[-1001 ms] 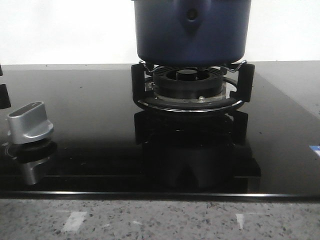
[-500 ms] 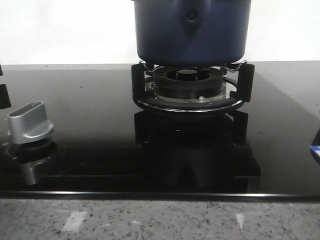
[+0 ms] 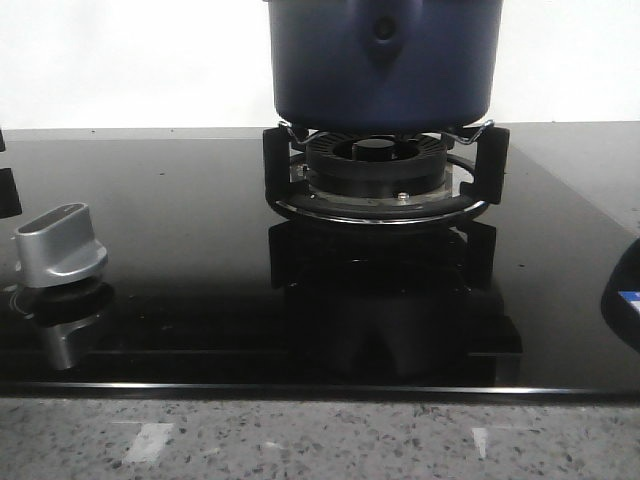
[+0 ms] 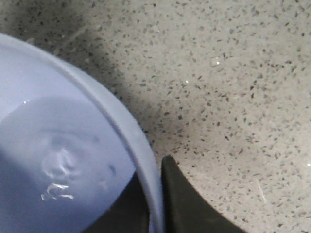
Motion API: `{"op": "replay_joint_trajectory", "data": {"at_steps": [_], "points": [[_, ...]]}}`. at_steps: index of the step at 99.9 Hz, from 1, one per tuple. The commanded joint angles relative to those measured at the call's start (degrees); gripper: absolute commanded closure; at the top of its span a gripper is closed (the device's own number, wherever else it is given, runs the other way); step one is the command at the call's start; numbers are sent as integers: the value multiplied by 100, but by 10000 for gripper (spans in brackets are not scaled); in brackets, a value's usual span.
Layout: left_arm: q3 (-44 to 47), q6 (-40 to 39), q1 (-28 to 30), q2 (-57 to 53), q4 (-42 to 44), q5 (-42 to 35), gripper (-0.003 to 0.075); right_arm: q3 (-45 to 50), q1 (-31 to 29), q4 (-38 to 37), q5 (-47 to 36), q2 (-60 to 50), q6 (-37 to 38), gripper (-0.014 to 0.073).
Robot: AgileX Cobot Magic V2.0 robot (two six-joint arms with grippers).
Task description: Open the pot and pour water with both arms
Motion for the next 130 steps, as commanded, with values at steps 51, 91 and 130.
{"op": "replay_joint_trajectory", "data": {"at_steps": [51, 91, 130], "points": [[-173, -23, 24, -138, -487, -119, 406, -2847, 172, 581, 1264, -51, -602, 657], [-173, -23, 24, -136, -662, -119, 406, -4868, 1347, 604, 2203, 805, -572, 656], [-173, -23, 29, -136, -662, -119, 406, -6171, 2628, 265, 2054, 1945, -297, 655]]}}
